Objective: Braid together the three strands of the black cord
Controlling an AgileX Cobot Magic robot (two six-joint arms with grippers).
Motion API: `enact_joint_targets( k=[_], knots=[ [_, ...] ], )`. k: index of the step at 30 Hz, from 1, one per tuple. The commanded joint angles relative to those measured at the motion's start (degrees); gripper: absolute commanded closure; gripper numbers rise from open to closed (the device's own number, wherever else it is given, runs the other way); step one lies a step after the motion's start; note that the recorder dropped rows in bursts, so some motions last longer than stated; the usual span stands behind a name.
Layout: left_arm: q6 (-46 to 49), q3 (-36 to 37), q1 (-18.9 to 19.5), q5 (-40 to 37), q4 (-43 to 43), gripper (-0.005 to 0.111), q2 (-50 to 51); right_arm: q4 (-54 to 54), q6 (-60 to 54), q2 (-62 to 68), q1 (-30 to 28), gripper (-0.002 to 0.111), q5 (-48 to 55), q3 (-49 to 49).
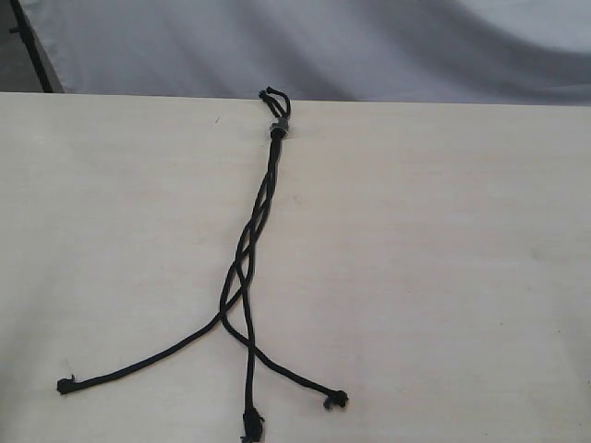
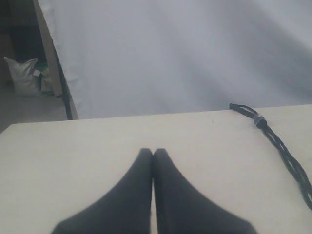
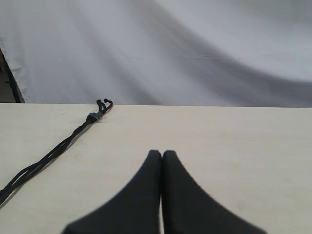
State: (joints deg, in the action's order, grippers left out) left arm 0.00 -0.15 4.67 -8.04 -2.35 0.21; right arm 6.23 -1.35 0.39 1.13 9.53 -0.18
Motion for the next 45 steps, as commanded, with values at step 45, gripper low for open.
enact_joint_targets(
  k=[45],
  knots=[
    [0.00,0.15,3.93,-0.25,-0.17,0.106,-0.21,-0.71,0.00,-0.39,-0.32,0.109,-0.12,0.18]
  ],
)
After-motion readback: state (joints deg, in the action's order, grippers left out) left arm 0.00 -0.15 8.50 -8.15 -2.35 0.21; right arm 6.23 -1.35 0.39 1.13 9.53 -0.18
